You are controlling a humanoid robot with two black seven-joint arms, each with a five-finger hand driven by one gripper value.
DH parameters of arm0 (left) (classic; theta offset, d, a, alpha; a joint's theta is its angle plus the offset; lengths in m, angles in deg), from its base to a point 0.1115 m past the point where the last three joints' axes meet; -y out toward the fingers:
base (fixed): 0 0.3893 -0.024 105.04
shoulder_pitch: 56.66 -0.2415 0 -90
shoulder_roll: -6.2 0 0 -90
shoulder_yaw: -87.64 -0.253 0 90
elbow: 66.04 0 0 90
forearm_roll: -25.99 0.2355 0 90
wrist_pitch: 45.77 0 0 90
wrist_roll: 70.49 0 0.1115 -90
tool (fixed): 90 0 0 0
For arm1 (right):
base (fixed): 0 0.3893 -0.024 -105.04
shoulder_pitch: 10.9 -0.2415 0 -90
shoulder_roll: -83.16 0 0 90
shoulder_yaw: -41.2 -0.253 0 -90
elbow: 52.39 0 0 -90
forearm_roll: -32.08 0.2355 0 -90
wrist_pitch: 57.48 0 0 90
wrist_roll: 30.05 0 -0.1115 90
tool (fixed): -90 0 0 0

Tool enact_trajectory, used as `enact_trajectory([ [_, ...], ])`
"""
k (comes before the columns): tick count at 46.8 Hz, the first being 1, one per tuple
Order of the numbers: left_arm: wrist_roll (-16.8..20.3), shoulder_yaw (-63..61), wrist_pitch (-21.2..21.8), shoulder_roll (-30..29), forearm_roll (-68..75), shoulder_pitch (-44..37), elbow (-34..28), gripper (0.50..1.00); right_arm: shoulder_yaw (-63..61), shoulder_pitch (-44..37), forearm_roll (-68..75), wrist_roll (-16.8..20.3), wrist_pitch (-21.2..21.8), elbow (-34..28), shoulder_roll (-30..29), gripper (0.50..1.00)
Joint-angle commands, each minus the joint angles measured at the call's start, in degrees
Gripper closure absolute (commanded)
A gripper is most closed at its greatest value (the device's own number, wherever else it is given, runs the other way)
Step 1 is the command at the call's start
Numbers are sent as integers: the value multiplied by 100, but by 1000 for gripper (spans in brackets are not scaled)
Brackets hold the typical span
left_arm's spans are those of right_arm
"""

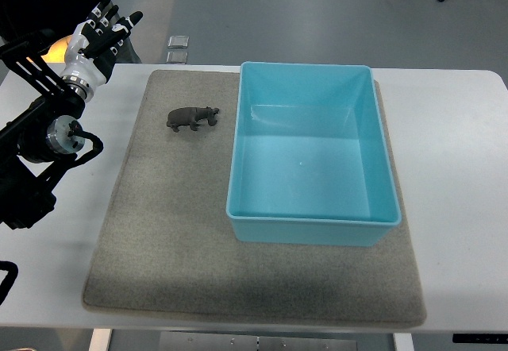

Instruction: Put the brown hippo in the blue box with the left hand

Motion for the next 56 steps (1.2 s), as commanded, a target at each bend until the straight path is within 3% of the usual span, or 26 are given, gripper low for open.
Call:
enact_trajectory([
  [1,0,0,-27,3,0,0,3,506,0,0,0,0,0,0,0,564],
  [24,0,17,-933,-24,-61,-61,-68,506,0,-9,0,0,0,0,0,564],
  [56,0,-18,-959,-24,18,-79,-182,506,0,0,0,0,0,0,0,564],
])
